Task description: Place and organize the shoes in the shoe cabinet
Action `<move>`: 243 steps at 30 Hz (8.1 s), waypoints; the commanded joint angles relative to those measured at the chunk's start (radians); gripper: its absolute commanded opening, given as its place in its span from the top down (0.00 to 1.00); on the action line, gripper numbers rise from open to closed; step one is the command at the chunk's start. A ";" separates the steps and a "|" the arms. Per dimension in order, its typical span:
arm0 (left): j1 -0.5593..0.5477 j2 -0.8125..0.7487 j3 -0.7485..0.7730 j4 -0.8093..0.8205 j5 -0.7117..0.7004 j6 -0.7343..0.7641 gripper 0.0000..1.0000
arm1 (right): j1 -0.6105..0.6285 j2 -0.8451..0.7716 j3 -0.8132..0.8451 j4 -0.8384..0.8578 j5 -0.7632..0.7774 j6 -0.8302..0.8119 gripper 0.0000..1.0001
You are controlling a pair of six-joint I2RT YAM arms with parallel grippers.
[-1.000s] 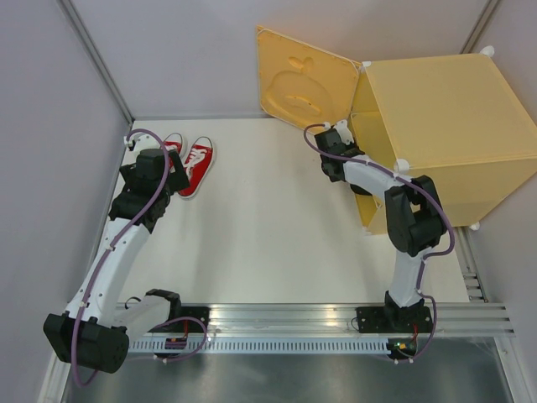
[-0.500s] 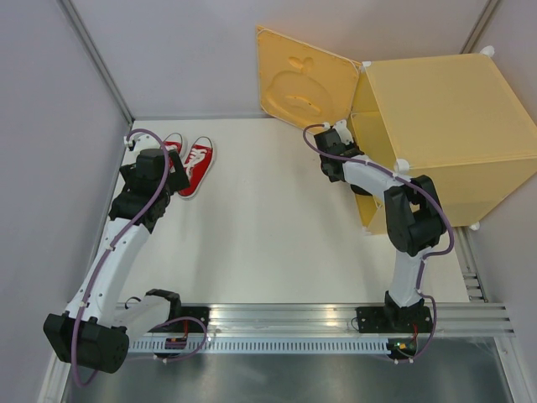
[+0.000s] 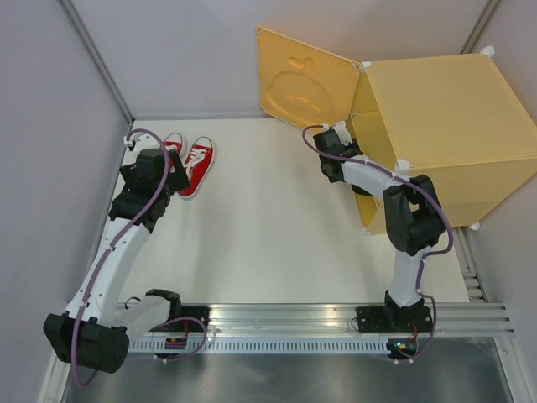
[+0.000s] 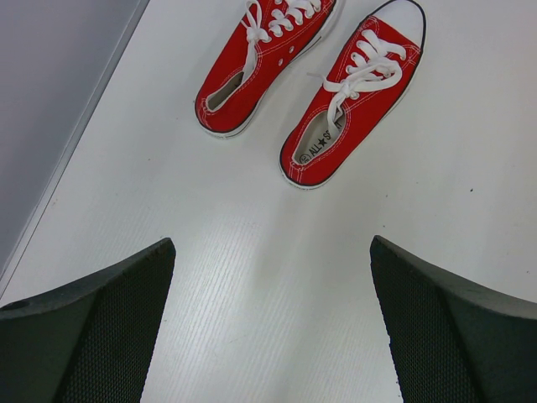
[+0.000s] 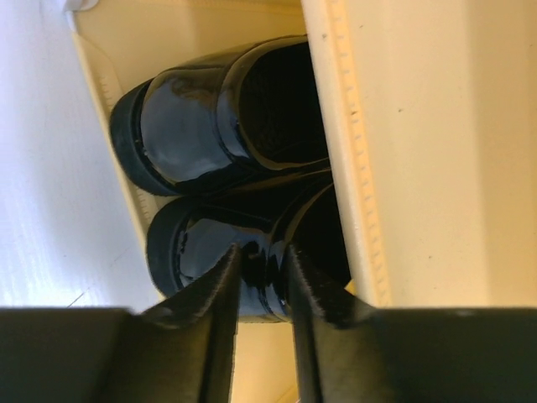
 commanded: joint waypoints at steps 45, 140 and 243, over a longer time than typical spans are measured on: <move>0.003 0.067 0.004 0.030 0.065 -0.005 0.00 | 0.010 -0.695 -0.286 0.161 -1.045 0.249 0.14; 0.445 0.792 0.476 -0.057 0.251 -0.345 0.98 | 0.134 -0.887 -0.504 0.261 -1.005 0.246 0.04; 0.040 0.258 0.171 -0.019 0.234 -0.081 0.03 | 0.374 -0.082 -0.009 -0.039 -0.993 -0.116 0.49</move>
